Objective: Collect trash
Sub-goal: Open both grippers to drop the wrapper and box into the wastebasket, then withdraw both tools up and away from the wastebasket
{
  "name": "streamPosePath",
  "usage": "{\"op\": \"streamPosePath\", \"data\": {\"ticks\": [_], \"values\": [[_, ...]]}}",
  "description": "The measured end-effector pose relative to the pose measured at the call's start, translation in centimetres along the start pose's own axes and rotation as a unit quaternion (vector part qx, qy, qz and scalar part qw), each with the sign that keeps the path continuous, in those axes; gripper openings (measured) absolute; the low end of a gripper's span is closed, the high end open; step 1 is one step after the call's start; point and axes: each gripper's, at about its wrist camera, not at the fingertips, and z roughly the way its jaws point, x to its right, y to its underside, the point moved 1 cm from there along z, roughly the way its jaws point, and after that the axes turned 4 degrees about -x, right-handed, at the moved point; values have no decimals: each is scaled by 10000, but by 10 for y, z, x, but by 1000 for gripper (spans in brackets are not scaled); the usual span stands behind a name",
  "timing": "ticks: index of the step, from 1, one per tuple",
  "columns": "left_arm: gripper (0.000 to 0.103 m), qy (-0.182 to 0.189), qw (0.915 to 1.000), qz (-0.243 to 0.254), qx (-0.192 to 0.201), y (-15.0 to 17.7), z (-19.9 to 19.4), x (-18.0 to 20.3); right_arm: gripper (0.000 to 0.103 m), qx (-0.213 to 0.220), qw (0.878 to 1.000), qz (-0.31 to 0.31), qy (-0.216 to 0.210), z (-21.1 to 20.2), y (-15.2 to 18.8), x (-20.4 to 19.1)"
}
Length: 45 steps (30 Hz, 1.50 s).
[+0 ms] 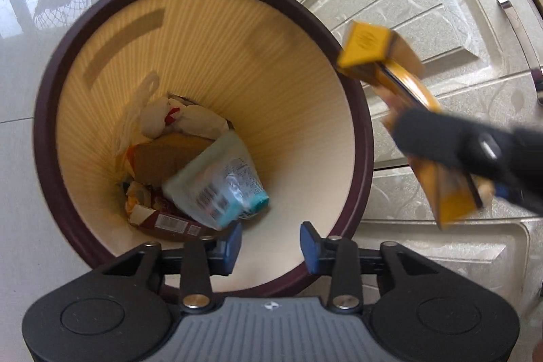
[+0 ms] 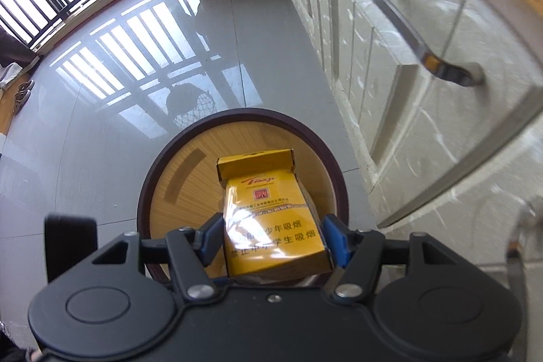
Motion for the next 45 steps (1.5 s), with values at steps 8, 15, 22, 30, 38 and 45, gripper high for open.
{"op": "streamPosePath", "data": {"ticks": [8, 15, 22, 30, 38, 45], "values": [[60, -327, 9993, 178, -8, 2, -15, 1, 95, 155, 9997, -126, -161, 17, -29, -7], [92, -422, 9988, 177, 173, 3, -34, 1, 103, 256, 9992, -286, -59, 8, -25, -6], [103, -644, 9971, 311, 251, 7, -54, 10, 103, 125, 9989, -451, 47, -3, -15, -10], [103, -663, 9959, 428, 449, 19, -93, 19, 103, 200, 9984, -499, 145, -41, -7, -15], [103, -742, 9921, 583, 823, 37, -153, 38, 103, 510, 9963, -662, 175, -103, 0, -29], [103, -946, 9837, 853, 1266, 64, -212, 57, 103, 844, 9935, -733, 199, -166, 16, -36]]}}
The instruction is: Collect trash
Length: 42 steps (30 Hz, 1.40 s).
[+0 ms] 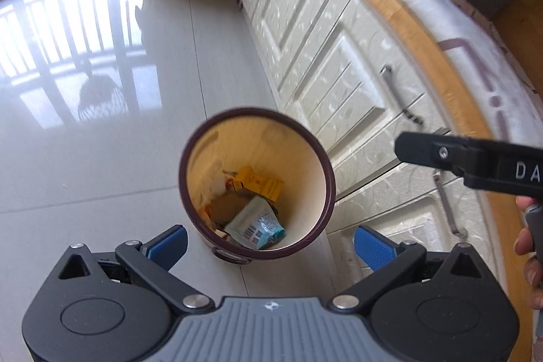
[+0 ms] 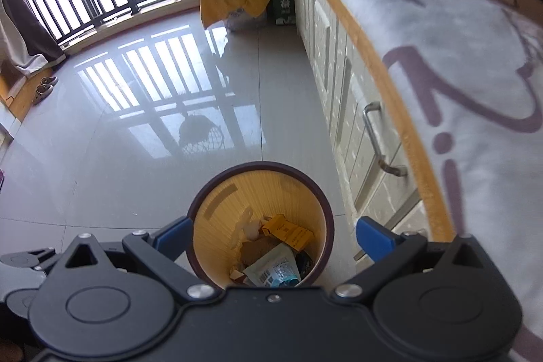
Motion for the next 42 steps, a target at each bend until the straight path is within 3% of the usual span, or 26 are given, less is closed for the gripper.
{"op": "streamPosePath", "data": {"ticks": [13, 20, 32, 42], "values": [[103, -418, 9942, 404, 902, 23, -110, 34, 103, 595, 9978, 47, 272, -113, 34, 5], [103, -450, 9888, 532, 1319, 39, -157, 51, 103, 864, 9953, 43, 429, -163, 54, 11], [103, -657, 9794, 684, 1785, 60, -201, 80, 103, 1221, 9901, 73, 694, -227, 87, 23], [103, -753, 9757, 804, 1896, 82, -225, 91, 103, 1368, 9869, 164, 841, -253, 115, 27]]}}
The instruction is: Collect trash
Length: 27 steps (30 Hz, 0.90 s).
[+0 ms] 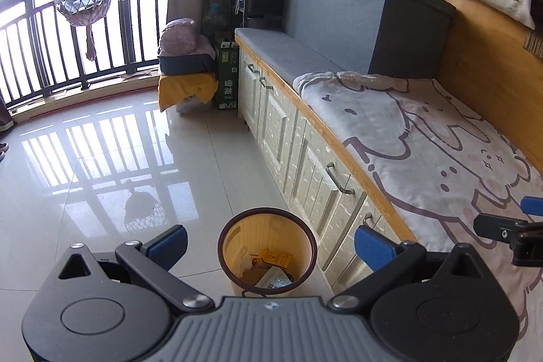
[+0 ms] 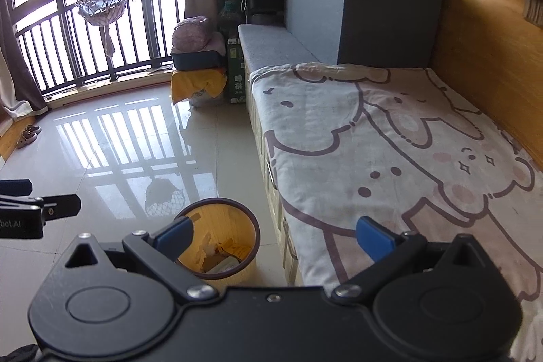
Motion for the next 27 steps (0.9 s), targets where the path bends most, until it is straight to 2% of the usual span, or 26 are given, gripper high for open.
{"op": "streamPosePath", "data": {"ticks": [15, 27], "values": [[103, -65, 9998, 7, 183, 28, -30, -5, 103, 195, 9997, 31, 158, -36, 30, 1], [103, -92, 9996, -13, 264, 42, -45, -8, 103, 428, 9987, -53, 280, -59, 40, -5]]}}
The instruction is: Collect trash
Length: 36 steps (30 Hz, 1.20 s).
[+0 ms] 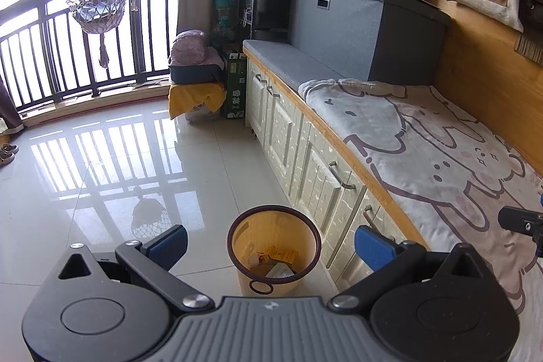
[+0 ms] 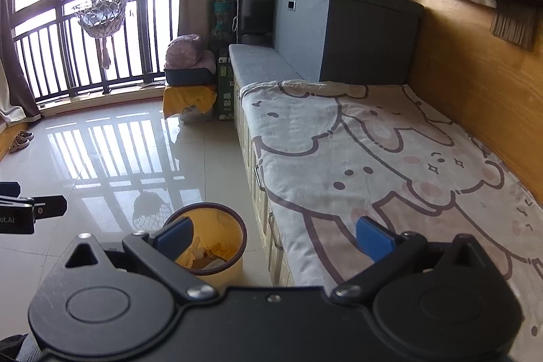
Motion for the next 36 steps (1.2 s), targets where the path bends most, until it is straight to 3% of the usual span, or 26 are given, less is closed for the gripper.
{"op": "streamPosePath", "data": {"ticks": [36], "values": [[103, -58, 10000, 33, -33, 13, -8, -3, 103, -94, 9999, -7, -80, -2, 14, -3]]}}
